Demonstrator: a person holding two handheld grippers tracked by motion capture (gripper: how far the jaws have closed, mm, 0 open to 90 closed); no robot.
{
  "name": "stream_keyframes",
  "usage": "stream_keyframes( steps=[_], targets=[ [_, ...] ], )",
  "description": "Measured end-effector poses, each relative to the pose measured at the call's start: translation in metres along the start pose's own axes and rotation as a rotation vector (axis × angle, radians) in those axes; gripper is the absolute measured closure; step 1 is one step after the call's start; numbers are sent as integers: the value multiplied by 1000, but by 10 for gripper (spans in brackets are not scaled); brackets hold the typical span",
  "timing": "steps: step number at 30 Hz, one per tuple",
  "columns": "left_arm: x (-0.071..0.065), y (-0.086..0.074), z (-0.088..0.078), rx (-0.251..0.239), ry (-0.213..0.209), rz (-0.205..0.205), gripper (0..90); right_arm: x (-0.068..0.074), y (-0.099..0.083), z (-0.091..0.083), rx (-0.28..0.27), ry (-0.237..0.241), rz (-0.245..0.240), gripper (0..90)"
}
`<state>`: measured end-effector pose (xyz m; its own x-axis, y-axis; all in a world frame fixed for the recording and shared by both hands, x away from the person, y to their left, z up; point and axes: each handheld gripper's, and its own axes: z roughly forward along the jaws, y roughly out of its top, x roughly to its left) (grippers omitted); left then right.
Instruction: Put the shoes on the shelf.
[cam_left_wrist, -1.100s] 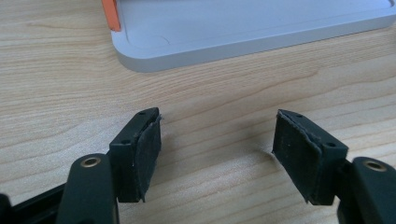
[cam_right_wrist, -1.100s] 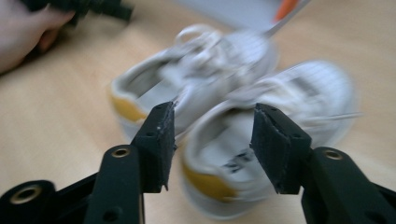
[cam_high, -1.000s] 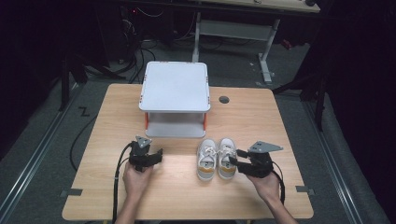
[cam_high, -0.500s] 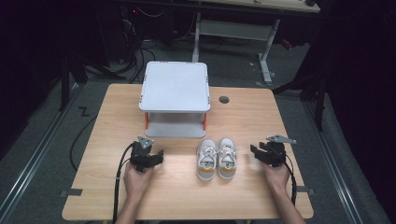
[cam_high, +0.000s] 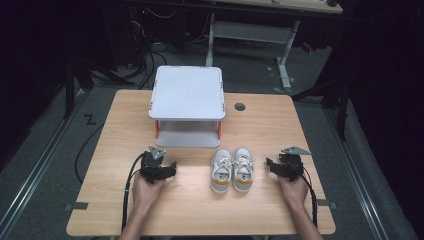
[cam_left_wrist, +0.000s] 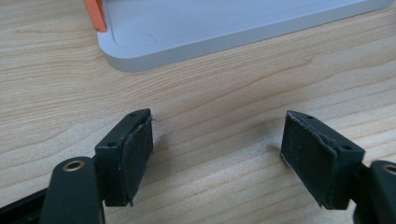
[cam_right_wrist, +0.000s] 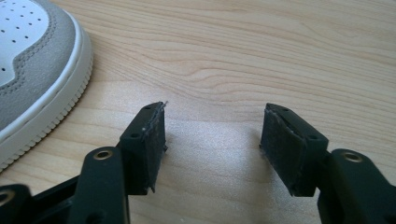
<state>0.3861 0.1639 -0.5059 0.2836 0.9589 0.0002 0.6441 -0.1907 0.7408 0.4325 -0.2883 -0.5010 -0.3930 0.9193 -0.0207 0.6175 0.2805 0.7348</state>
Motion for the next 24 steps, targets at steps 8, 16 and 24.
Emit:
stream_keyframes(
  steps=[8,16,24],
  targets=[
    [-18,4,-13,24,29,82,315,0,0,0,2,7,-4,379],
    [-56,16,-45,-35,-146,93,360,0,0,0,2,7,-5,378],
    [-101,32,-64,-51,-338,84,384,0,0,0,3,8,-5,375]
  ],
)
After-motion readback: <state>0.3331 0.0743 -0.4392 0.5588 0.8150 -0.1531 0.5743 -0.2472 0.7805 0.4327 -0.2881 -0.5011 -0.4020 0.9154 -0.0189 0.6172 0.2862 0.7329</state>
